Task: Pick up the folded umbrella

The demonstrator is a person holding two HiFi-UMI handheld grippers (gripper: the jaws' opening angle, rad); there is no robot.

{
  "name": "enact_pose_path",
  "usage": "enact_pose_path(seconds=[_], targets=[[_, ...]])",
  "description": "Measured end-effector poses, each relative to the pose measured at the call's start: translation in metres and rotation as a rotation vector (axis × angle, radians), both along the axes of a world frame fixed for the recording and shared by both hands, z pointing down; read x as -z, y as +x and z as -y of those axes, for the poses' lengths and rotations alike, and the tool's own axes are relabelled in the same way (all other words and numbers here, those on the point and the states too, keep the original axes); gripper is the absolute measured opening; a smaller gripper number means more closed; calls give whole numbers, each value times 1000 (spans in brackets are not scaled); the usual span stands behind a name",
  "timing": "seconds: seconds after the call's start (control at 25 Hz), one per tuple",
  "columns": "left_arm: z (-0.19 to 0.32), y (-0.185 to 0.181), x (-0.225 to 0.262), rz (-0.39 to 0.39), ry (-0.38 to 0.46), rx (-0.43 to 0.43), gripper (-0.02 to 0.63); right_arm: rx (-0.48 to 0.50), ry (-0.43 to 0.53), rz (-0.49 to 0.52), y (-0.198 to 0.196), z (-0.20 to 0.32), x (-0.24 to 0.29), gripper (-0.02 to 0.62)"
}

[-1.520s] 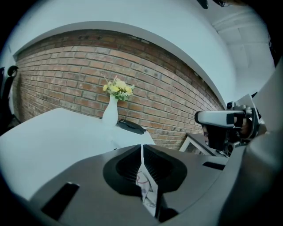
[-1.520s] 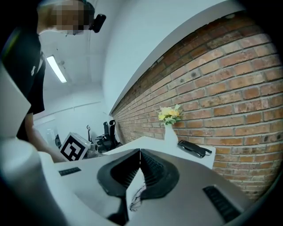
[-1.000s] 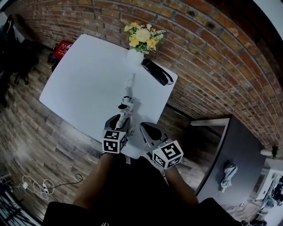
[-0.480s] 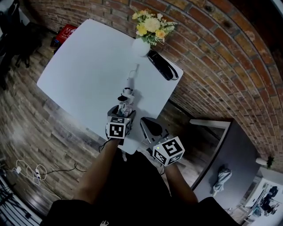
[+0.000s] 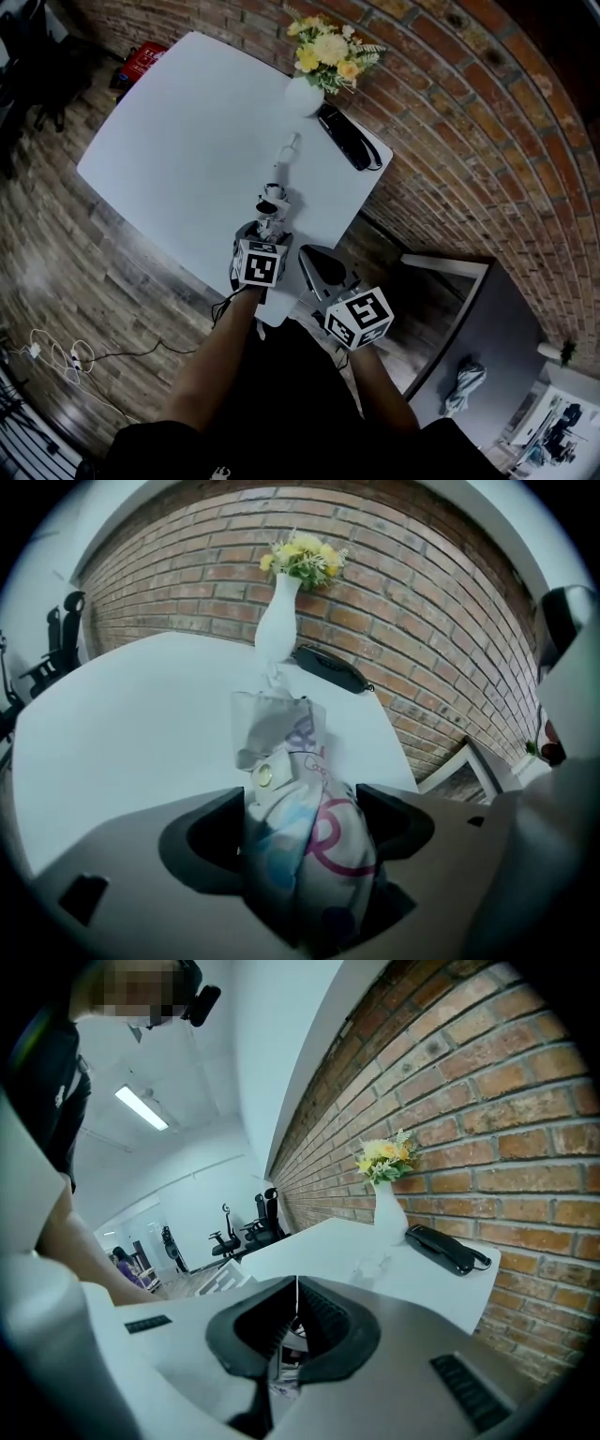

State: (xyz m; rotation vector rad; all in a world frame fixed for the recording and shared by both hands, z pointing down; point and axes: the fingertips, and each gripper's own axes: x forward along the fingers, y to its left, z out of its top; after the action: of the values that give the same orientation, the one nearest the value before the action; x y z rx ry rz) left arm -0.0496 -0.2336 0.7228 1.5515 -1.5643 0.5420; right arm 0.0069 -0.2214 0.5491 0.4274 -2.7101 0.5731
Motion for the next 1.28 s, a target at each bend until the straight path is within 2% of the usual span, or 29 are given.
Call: enact_pose_path(seconds=[0.12, 0.2, 0.44, 0.6, 0.96, 1.28], targets=[[1, 1, 1, 15, 2, -3, 364, -2, -5, 1, -1, 1, -1, 23], [0, 1, 2, 8, 7, 6, 329, -2, -5, 2, -3, 0, -1, 23], [-1, -2, 5, -31, 6, 32, 298, -17, -4, 7, -1, 2, 0, 23], [-6, 0, 13, -66, 29, 2, 284, -20, 0, 15, 0, 1, 3, 23], [-11, -14, 41, -112, 145, -19, 268, -23, 22, 34, -8, -2, 13, 23], [-27, -33, 86, -198, 259, 40, 265, -37, 46, 65, -10, -6, 29, 23]])
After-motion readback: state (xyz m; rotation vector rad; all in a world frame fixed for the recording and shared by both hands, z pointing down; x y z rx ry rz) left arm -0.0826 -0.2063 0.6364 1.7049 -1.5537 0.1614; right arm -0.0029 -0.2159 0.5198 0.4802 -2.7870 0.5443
